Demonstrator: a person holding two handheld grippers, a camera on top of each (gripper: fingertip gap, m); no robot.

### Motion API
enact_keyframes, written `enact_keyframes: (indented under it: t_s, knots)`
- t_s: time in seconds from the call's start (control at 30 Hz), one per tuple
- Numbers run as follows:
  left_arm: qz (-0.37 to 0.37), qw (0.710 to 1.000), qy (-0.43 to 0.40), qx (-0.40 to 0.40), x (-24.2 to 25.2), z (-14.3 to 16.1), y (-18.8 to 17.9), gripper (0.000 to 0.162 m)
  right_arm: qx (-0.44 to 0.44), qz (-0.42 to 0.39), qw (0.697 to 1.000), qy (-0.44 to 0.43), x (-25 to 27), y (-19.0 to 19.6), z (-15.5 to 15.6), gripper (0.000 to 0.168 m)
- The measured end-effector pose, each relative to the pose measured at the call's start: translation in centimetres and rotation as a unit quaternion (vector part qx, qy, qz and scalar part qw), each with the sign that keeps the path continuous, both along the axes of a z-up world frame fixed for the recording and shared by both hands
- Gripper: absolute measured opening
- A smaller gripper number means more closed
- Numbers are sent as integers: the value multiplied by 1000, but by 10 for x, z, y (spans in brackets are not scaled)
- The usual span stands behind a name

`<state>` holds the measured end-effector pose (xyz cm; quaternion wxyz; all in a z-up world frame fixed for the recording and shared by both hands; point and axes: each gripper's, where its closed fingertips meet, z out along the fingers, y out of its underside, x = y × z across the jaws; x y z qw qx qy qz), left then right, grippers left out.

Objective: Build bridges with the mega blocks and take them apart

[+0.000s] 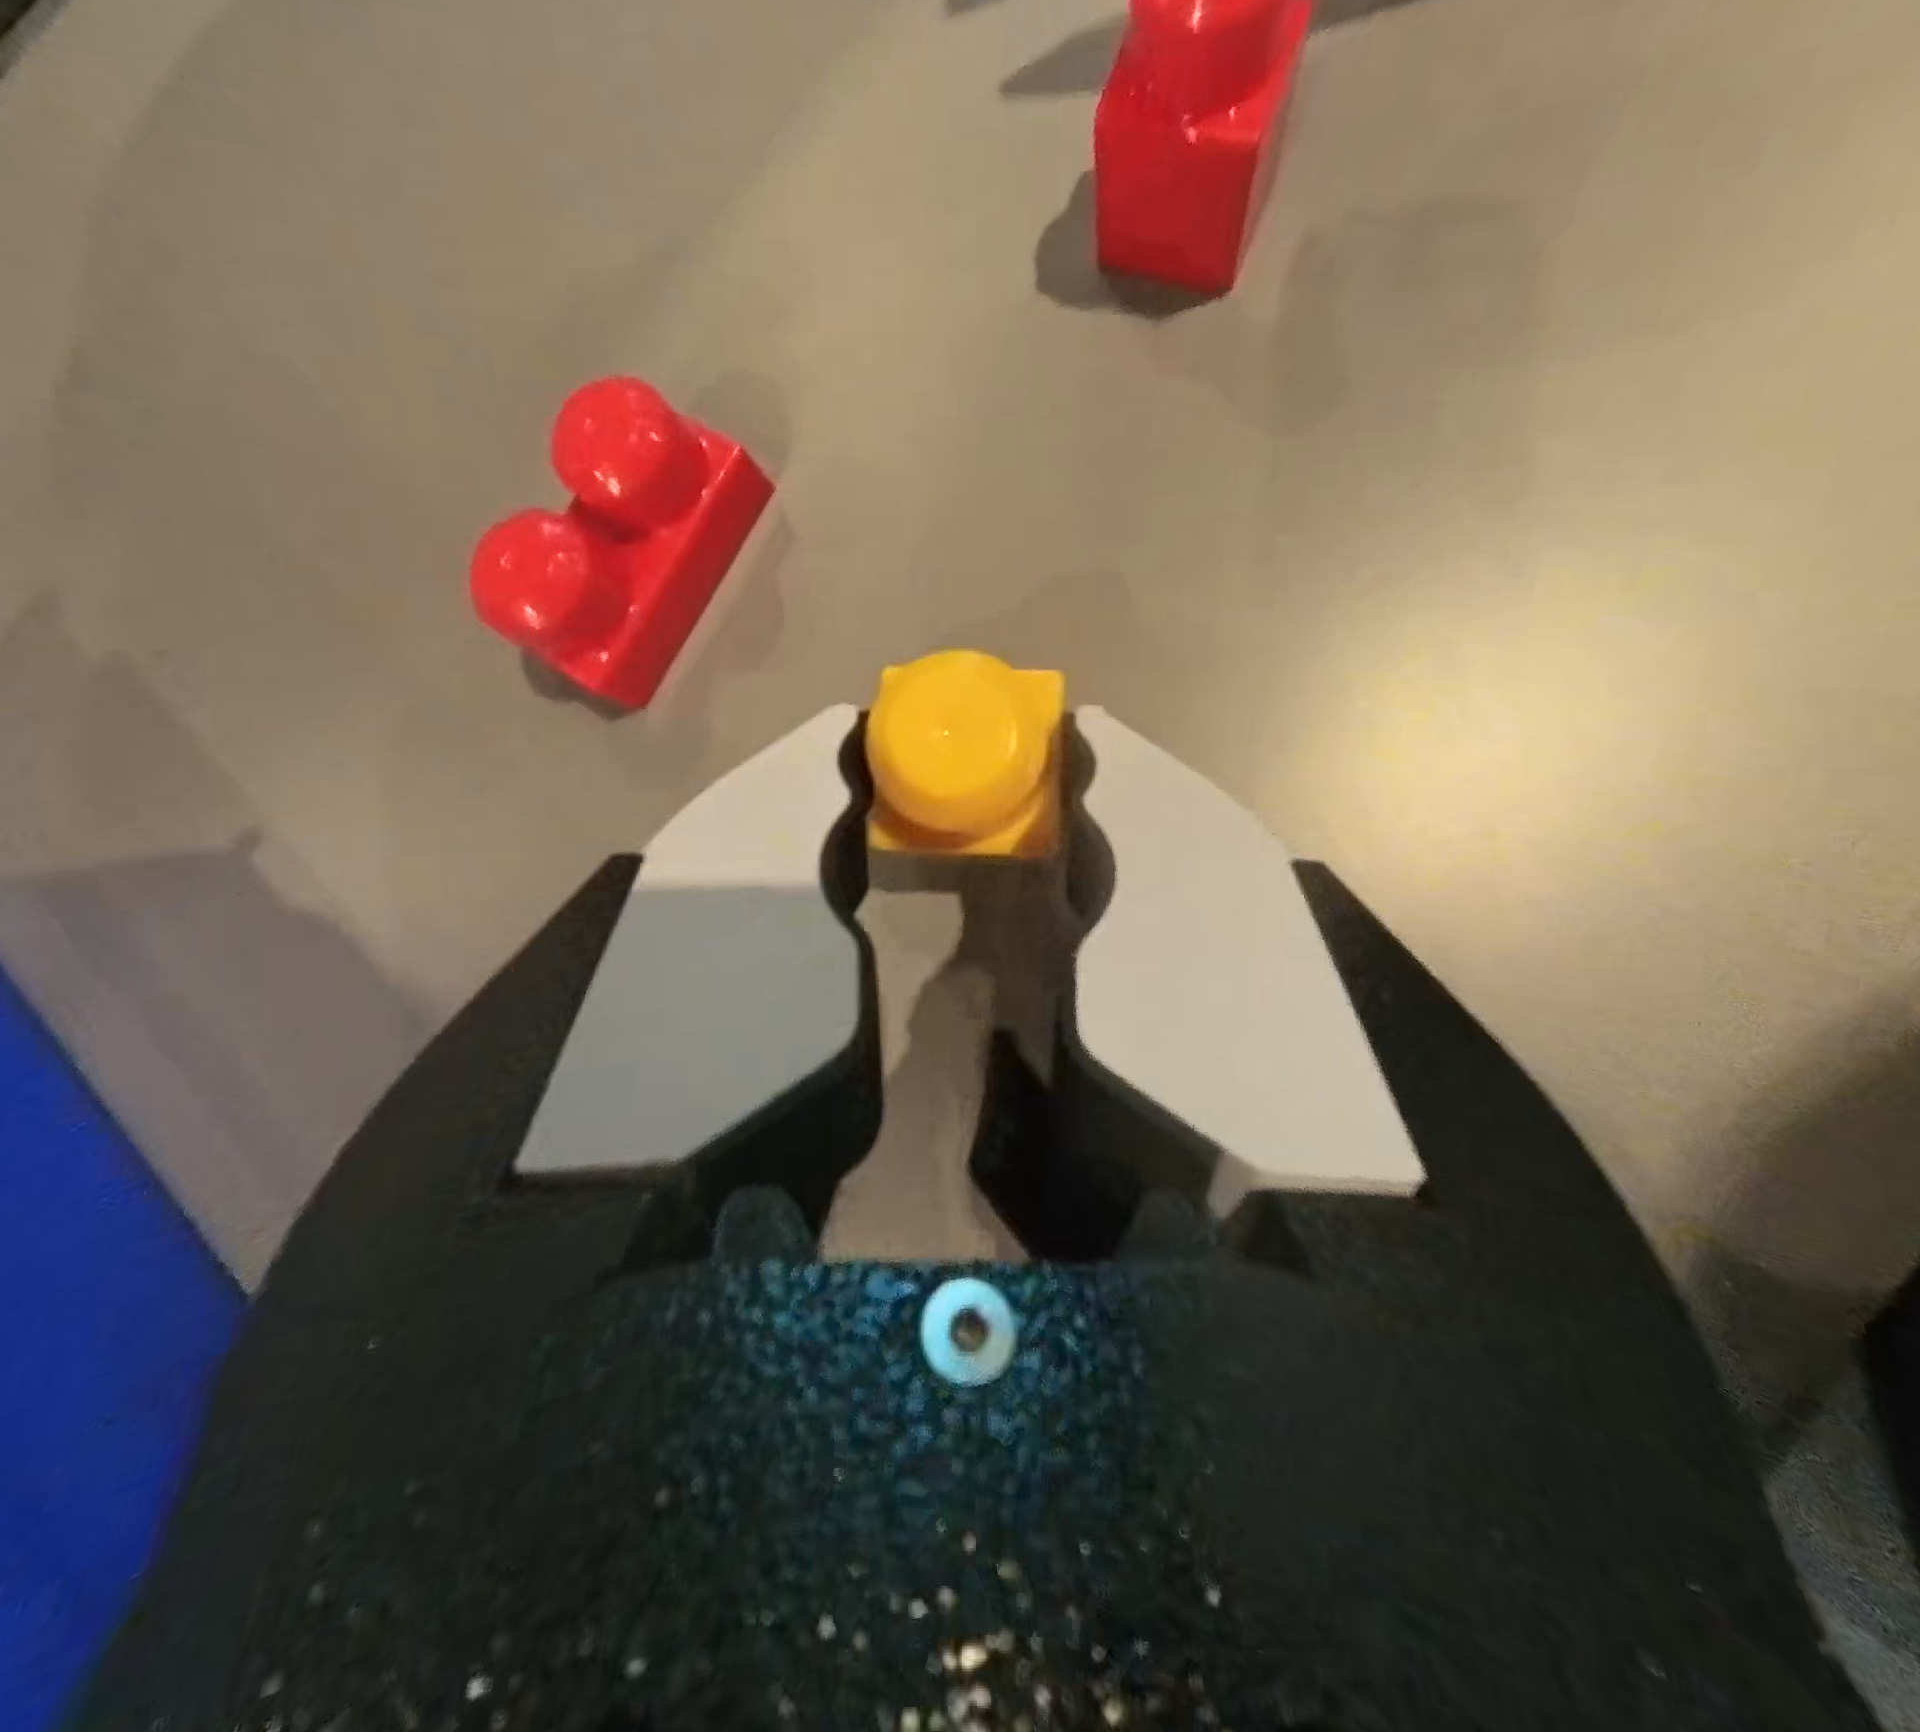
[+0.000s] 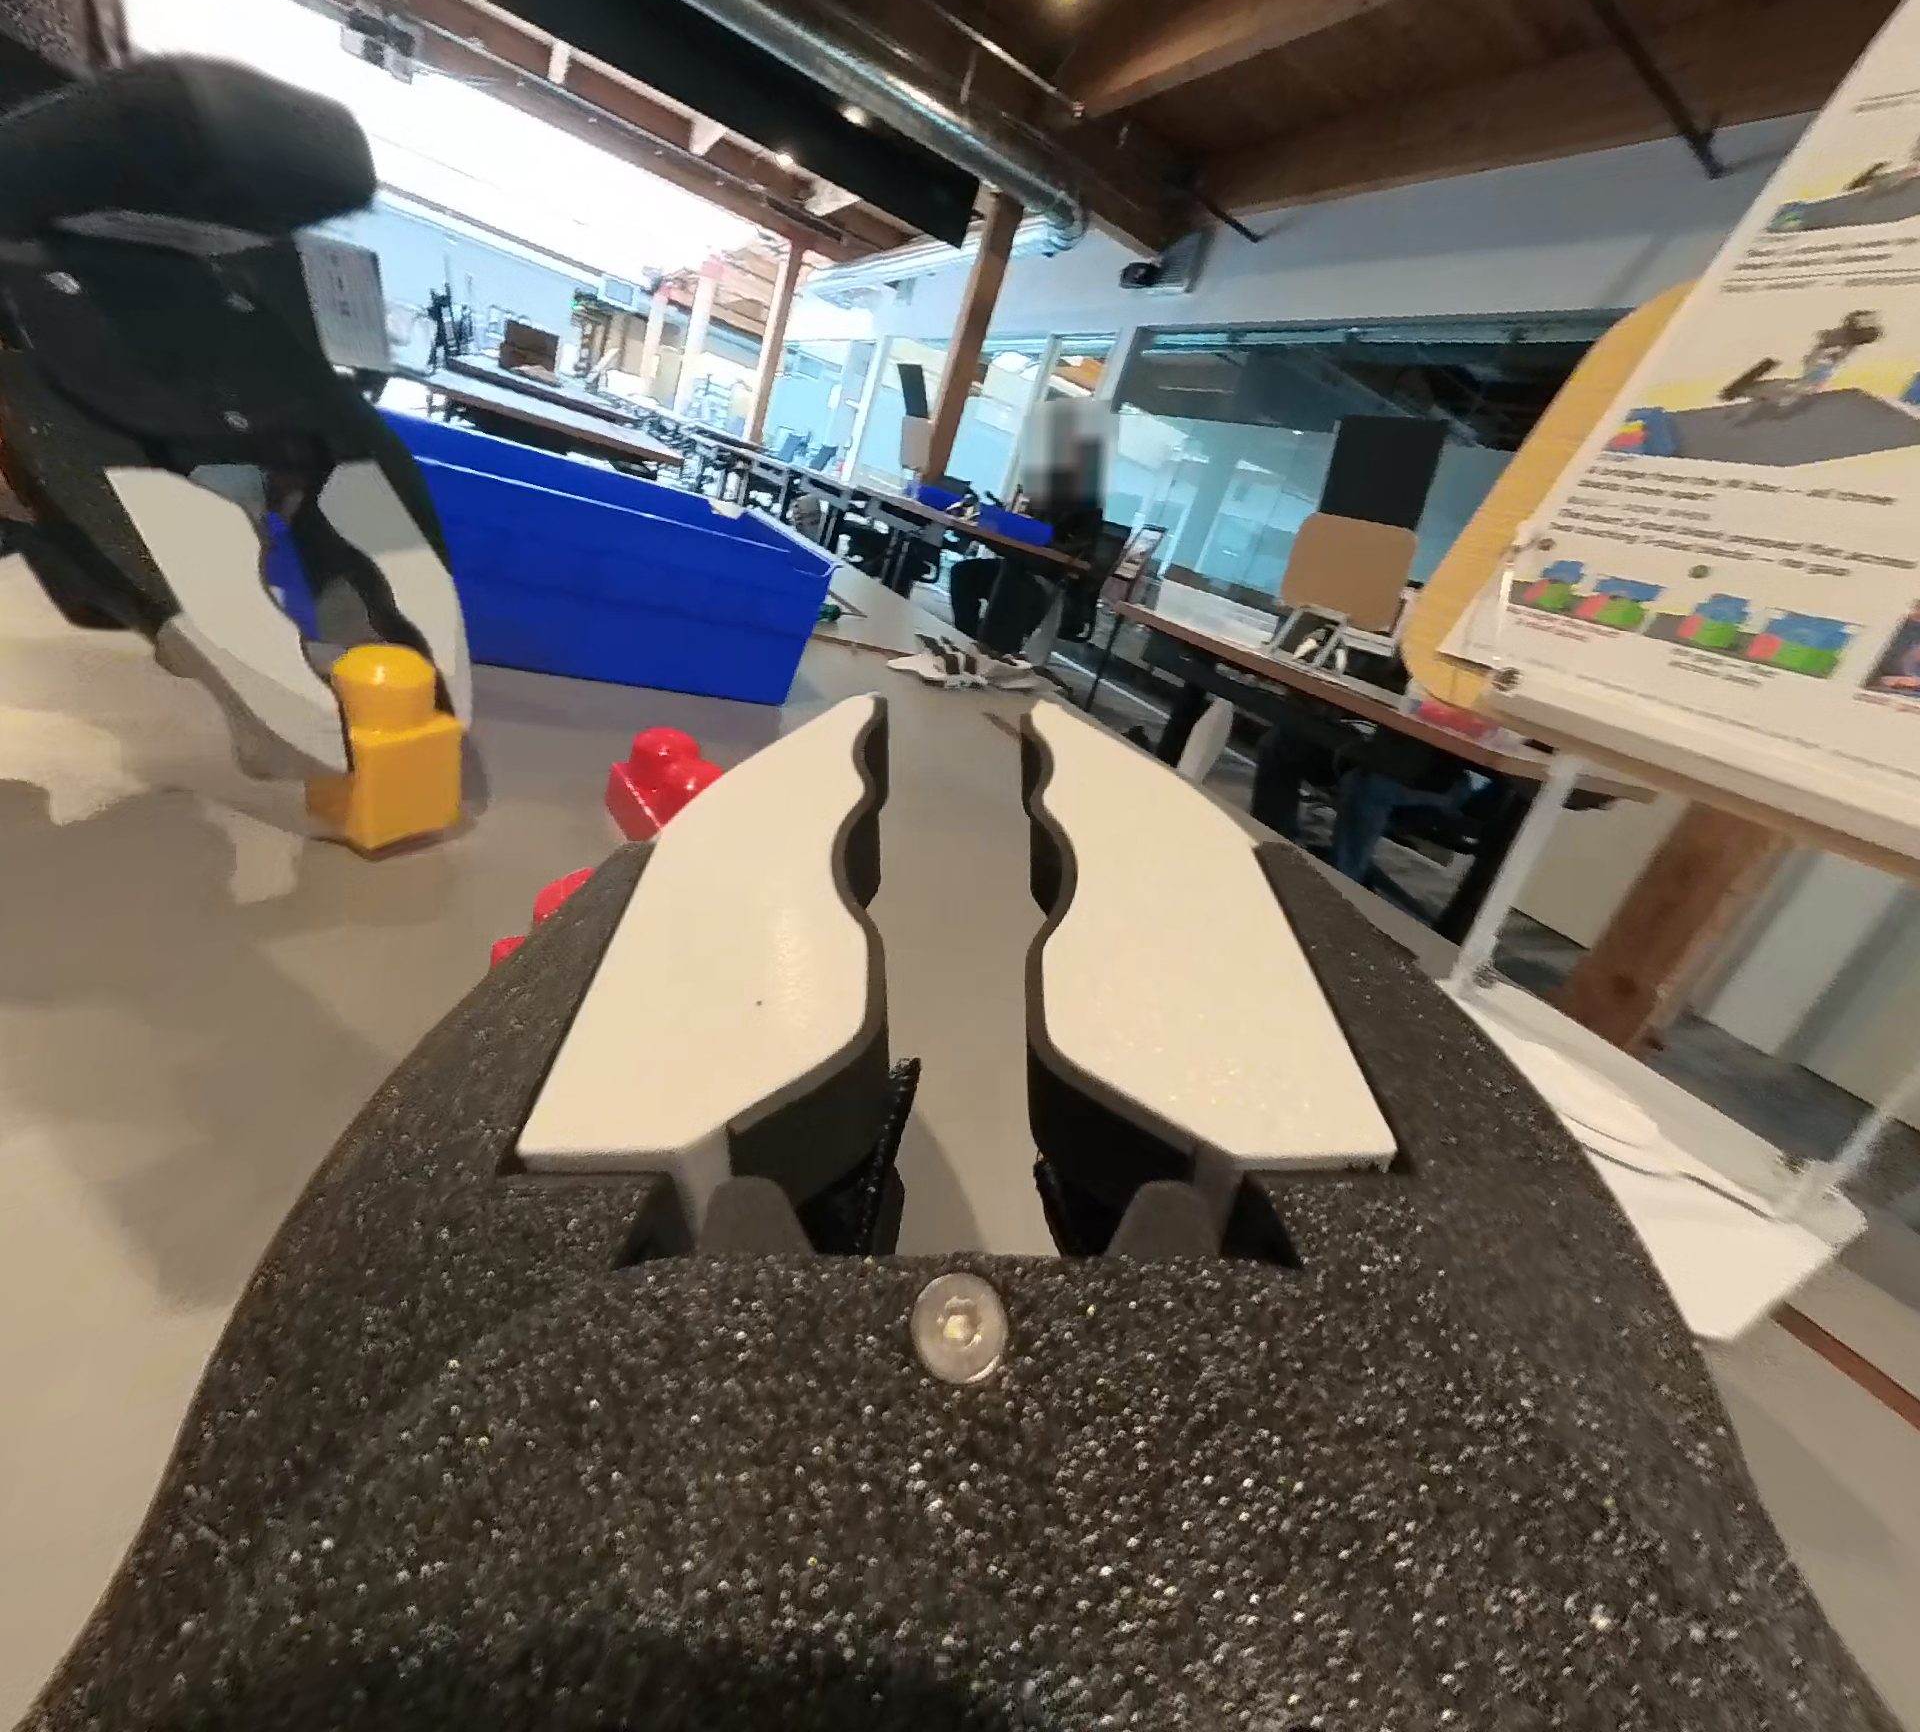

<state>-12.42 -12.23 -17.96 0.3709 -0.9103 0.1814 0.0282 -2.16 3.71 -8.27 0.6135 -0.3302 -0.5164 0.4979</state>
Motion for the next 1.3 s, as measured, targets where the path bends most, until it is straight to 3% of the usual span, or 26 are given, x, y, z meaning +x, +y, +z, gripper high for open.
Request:
enact_keyframes:
  t_s: [0.03, 0.17, 0.27, 0.5, 0.8, 0.93, 1.03, 1.13, 1.2, 1.3]
  knots:
    - [2, 1000, -1, 15, 0, 8, 3, 33, -1, -4, 1000, 2, 2, 2, 0, 23]
    - [-36, 993, -42, 105, 28, 59, 26, 33, -2, 3, 1000, -2, 11, 0, -2, 23]
    - [-106, 988, -43, 101, 72, 74, 52, 33, 10, -5, 1000, 1, 21, 0, -1, 22]
    - [-197, 980, 4, -7, 159, 43, 106, 33, 22, -90, 995, 25, 44, 33, 5, 13]
    - [-186, 974, 93, -89, 161, -4, 137, 34, 11, -124, 992, 11, 46, 52, 2, 10]
    - [-173, 980, 76, -64, 162, -1, 140, 59, 20, -117, 993, 1, 44, 47, -1, 11]
    - [-132, 989, 73, 3, 145, 24, 131, 81, 8, -68, 998, -11, 42, 38, -3, 11]
    - [-75, 995, 32, 62, 116, 42, 111, 88, -4, 76, 994, -76, 39, 3, -11, 20]
    - [-41, 996, 0, 73, 95, 39, 97, 86, 3, 133, 983, -129, 41, -13, -21, 32]
    - [-13, 998, -40, 52, 78, 17, 86, 83, 12, 153, 967, -203, 43, -20, -43, 52]
